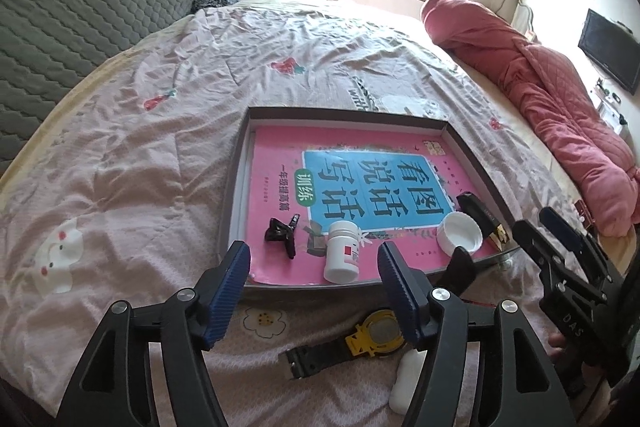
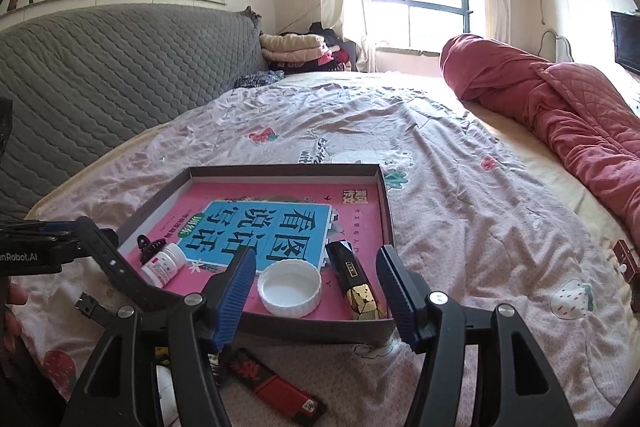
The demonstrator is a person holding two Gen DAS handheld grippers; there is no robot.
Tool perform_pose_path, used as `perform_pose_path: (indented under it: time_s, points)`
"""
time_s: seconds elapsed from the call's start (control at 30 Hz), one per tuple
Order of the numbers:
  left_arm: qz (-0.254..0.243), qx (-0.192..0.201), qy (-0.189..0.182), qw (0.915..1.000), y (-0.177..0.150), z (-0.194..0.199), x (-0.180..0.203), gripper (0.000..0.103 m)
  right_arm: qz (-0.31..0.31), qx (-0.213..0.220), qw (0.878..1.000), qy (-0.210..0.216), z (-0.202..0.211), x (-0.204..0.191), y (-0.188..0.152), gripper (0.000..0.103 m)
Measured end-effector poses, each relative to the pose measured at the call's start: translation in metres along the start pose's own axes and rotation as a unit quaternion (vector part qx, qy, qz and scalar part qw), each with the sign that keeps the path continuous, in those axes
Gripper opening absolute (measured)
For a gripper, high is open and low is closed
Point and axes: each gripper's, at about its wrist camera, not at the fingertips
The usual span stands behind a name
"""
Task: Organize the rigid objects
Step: 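Withdraw both open tools from the box toward the remaining objects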
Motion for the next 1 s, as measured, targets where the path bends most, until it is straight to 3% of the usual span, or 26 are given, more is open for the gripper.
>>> perform_pose_path:
  time_s: [0.33, 1.0]
  points:
    - [-0.003, 0.024, 0.001, 0.9997, -0.009, 0.031, -0.002, 0.074, 0.002, 0.002, 1.0, -0.007, 0.015, -0.012, -0.009, 0.062]
    - [-0.024, 0.044, -0.009, 0.9987, -0.024, 0.063, 0.009, 0.075, 0.011, -0.012, 1.0, -0.019, 0.036, -0.02, -0.027, 0.062]
Point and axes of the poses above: each gripper's, at about its wrist camera, not at the fingertips, and z roughly against the way its jaws point, x to its right, y to its top, and after that the axes turned 15 degrees about -x, right-handed
